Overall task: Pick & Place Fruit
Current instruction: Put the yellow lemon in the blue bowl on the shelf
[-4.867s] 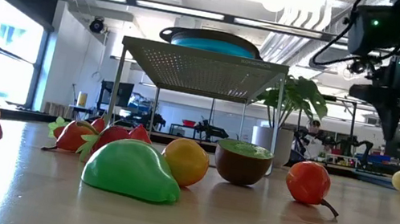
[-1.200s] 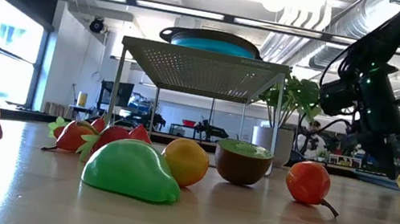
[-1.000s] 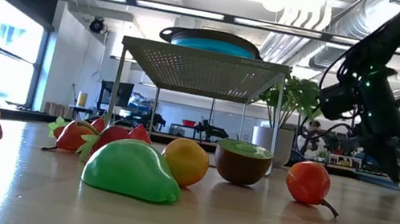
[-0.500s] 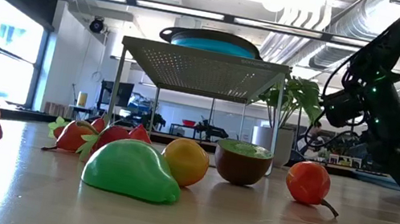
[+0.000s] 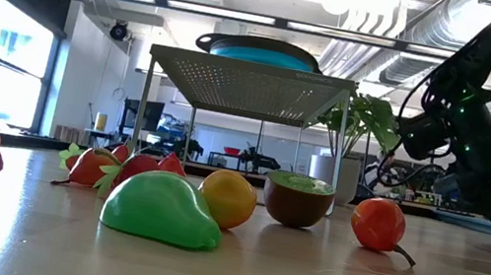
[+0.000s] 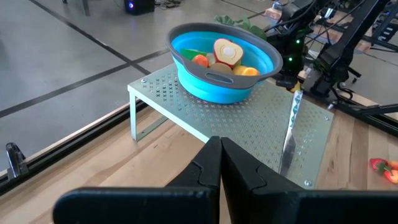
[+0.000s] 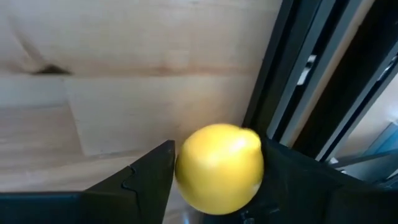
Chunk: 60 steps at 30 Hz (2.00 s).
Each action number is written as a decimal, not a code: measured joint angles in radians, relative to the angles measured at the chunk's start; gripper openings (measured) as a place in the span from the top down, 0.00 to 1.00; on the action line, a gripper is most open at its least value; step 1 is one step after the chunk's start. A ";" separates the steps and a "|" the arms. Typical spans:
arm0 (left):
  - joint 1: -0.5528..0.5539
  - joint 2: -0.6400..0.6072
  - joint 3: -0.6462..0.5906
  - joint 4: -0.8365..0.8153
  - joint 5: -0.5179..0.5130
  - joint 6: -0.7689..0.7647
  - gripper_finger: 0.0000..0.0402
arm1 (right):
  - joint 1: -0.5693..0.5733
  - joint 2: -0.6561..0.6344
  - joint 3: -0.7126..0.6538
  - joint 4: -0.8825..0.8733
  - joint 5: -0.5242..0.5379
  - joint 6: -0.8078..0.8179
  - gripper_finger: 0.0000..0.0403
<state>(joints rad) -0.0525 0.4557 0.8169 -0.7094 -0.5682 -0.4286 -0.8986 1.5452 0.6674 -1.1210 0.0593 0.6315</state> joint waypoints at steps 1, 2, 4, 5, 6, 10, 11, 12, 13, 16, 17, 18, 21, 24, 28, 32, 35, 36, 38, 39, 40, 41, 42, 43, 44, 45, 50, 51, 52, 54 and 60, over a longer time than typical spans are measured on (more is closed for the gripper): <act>0.000 0.000 0.000 0.000 0.000 0.000 0.99 | 0.000 0.000 0.000 -0.001 -0.002 0.001 0.41; 0.000 0.000 0.000 0.000 0.000 0.000 0.99 | 0.000 0.000 -0.001 -0.001 -0.006 0.002 0.40; 0.000 0.000 0.000 -0.001 0.000 0.000 0.99 | 0.000 0.001 -0.002 -0.001 -0.015 0.002 0.39; 0.000 0.000 0.000 -0.004 0.000 0.000 0.99 | 0.000 0.001 -0.002 0.002 -0.015 0.002 0.39; 0.000 0.000 0.000 -0.006 0.000 0.000 0.99 | 0.000 0.001 -0.002 0.008 -0.014 0.001 0.38; 0.000 0.000 0.000 -0.007 0.000 0.000 0.99 | 0.000 0.001 -0.003 0.029 -0.013 0.003 0.39; 0.000 0.000 0.000 -0.007 0.000 0.000 0.99 | 0.000 0.001 -0.003 0.031 -0.013 0.003 0.40; 0.000 0.000 0.000 -0.008 0.000 0.000 0.99 | 0.000 0.001 -0.003 0.033 -0.012 0.003 0.40; 0.000 0.000 0.000 -0.008 0.000 0.000 0.99 | 0.000 0.001 -0.003 0.034 -0.008 0.003 0.40; 0.000 0.000 0.000 -0.008 0.000 0.000 0.99 | 0.000 0.001 -0.003 0.036 -0.002 0.007 0.40; 0.000 0.000 0.000 -0.008 0.000 0.000 0.99 | 0.000 0.001 -0.003 0.037 -0.002 0.007 0.40; 0.000 0.000 0.000 -0.009 0.000 0.000 0.99 | 0.000 0.001 -0.003 0.038 -0.005 0.007 0.40; 0.000 0.000 0.000 -0.016 0.000 0.000 0.99 | 0.000 0.001 -0.003 0.040 -0.007 0.011 0.40; 0.000 0.000 0.000 -0.025 0.000 0.000 0.99 | 0.000 0.001 -0.002 0.041 -0.010 0.024 0.40; 0.000 0.000 0.000 -0.026 0.000 0.000 0.99 | 0.002 0.000 0.000 0.039 -0.026 0.027 0.40; 0.000 0.000 0.000 -0.026 0.000 0.000 0.99 | 0.020 0.000 0.000 0.033 -0.027 0.045 0.40; 0.000 0.000 0.000 -0.026 0.000 0.000 0.99 | 0.031 0.000 0.000 0.027 -0.038 0.045 0.40; 0.000 0.000 0.000 -0.026 0.000 0.000 0.99 | 0.034 0.000 0.000 0.028 -0.050 0.047 0.40; 0.000 0.000 0.000 -0.026 0.000 0.000 0.99 | 0.042 0.002 0.001 0.030 -0.072 0.052 0.40; 0.000 0.000 0.000 -0.026 0.000 0.001 0.99 | 0.044 0.002 0.000 0.030 -0.080 0.051 0.40; 0.000 0.000 0.000 -0.026 0.000 0.000 0.99 | 0.043 0.002 -0.001 0.027 -0.097 0.052 0.41; 0.000 0.000 0.000 -0.026 0.000 0.001 0.99 | 0.043 0.002 -0.001 0.027 -0.103 0.052 0.41; 0.000 0.000 0.000 -0.026 0.000 0.001 0.99 | 0.043 0.002 -0.001 0.027 -0.100 0.052 0.41; 0.000 0.000 0.000 -0.026 0.000 0.001 0.99 | 0.043 0.002 -0.001 0.028 -0.098 0.052 0.41; 0.000 0.000 0.000 -0.026 0.000 0.001 0.99 | 0.043 0.002 -0.001 0.033 -0.096 0.052 0.41; 0.000 0.000 0.000 -0.026 0.000 0.001 0.99 | 0.043 0.002 -0.001 0.038 -0.096 0.052 0.41; 0.000 0.000 0.000 -0.026 0.000 0.001 0.99 | 0.043 0.002 -0.001 0.071 -0.102 0.052 0.41; 0.000 0.000 0.000 -0.026 0.000 0.001 0.99 | 0.043 0.001 -0.001 0.078 -0.102 0.053 0.41; 0.000 0.000 0.000 -0.026 0.000 0.001 0.99 | 0.043 0.001 -0.001 0.083 -0.102 0.053 0.41; 0.000 0.000 0.000 -0.026 0.000 0.000 0.99 | 0.043 0.000 -0.001 0.092 -0.104 0.052 0.41; 0.000 0.000 0.000 -0.026 0.000 0.001 0.99 | 0.043 0.000 -0.001 0.105 -0.101 0.042 0.41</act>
<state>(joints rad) -0.0526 0.4557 0.8169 -0.7357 -0.5681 -0.4278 -0.8551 1.5448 0.6668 -1.0159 -0.0420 0.6740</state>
